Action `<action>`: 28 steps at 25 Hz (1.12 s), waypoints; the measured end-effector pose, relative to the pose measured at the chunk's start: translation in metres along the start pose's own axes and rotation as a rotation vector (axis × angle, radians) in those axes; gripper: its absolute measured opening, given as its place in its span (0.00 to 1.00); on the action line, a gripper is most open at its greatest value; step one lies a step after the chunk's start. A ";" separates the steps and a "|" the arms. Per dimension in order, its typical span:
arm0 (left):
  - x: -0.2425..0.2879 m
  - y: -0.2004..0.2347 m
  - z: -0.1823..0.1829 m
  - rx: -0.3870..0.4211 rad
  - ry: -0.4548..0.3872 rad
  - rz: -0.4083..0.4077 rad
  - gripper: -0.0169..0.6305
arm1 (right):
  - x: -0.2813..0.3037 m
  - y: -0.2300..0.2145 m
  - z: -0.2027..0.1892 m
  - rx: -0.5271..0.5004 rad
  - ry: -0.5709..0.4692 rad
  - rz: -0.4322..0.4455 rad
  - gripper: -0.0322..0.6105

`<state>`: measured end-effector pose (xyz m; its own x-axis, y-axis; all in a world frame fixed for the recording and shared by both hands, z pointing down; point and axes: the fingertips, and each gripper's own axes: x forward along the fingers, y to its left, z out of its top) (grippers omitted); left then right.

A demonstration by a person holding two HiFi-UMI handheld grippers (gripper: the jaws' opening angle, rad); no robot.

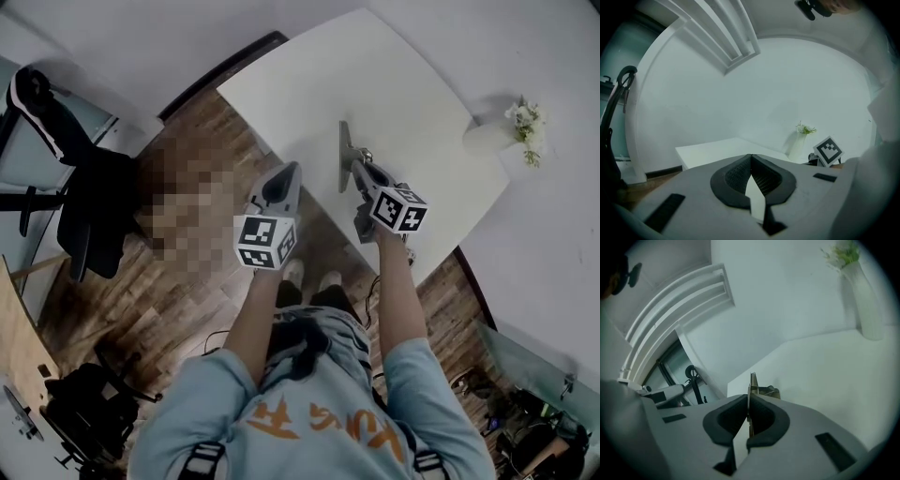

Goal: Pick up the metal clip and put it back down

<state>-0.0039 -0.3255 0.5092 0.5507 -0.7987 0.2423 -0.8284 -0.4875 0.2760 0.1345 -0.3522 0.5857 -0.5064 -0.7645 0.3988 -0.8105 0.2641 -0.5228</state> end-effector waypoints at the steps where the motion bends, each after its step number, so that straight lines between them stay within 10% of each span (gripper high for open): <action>1: 0.001 0.003 -0.003 -0.003 0.008 0.006 0.06 | 0.006 -0.002 -0.003 0.034 0.011 0.015 0.08; 17: -0.001 0.020 -0.014 -0.022 0.027 0.025 0.06 | 0.038 -0.043 -0.024 0.379 0.025 -0.041 0.11; 28: -0.009 0.012 0.028 0.003 -0.068 -0.024 0.06 | -0.021 -0.029 0.022 0.147 -0.157 -0.242 0.27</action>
<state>-0.0217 -0.3343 0.4848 0.5626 -0.8088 0.1714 -0.8151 -0.5080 0.2785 0.1747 -0.3565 0.5758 -0.2434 -0.8793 0.4094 -0.8449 -0.0151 -0.5347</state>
